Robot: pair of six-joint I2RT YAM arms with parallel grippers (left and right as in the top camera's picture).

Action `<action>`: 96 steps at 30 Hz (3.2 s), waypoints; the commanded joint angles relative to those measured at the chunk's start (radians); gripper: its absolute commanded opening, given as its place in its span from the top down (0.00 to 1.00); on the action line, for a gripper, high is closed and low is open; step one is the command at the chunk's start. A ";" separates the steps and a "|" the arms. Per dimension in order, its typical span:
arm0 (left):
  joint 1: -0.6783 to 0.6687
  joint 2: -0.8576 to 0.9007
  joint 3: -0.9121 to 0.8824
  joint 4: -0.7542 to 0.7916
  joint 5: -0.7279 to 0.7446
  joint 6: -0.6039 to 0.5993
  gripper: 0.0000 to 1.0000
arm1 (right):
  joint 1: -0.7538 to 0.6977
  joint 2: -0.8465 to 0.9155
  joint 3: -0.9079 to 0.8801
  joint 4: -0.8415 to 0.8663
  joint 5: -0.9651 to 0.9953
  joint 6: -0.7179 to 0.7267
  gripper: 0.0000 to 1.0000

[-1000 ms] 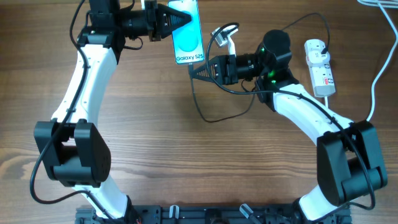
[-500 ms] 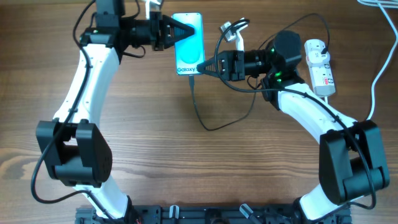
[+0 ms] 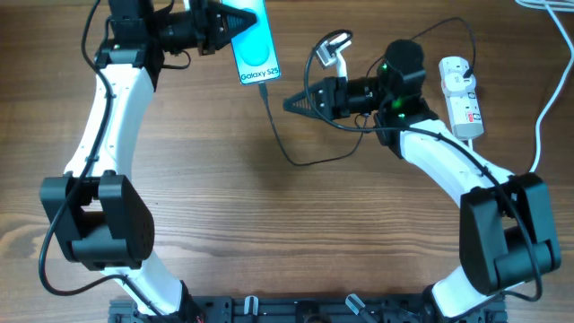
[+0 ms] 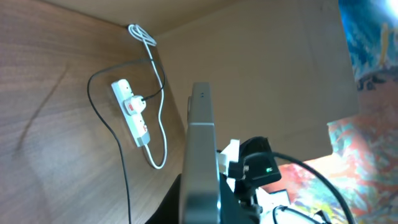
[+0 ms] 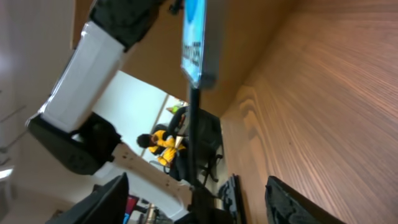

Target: Plug charger to phone and switch on socket

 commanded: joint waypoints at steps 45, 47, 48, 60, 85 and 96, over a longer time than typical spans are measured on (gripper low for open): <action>-0.270 -0.006 0.008 -0.349 -0.012 0.257 0.96 | 0.065 0.008 0.018 0.055 0.173 0.059 0.73; -0.239 -0.006 0.007 -0.293 -0.014 0.204 0.96 | 0.065 0.008 0.018 0.053 0.157 0.060 0.63; -0.214 -0.006 0.008 -0.253 -0.014 0.158 0.96 | 0.065 0.008 0.018 0.048 0.151 0.059 0.59; -0.074 -0.006 0.007 -0.129 0.130 -0.007 0.96 | 0.000 -0.004 0.018 -0.166 0.225 -0.176 0.20; -0.301 0.316 0.003 -0.557 -0.410 0.531 0.96 | -0.213 -0.398 0.018 -1.084 0.747 -0.656 0.09; -0.262 0.418 0.003 -0.537 -0.503 0.532 0.96 | -0.213 -0.688 0.018 -1.463 1.073 -0.652 0.01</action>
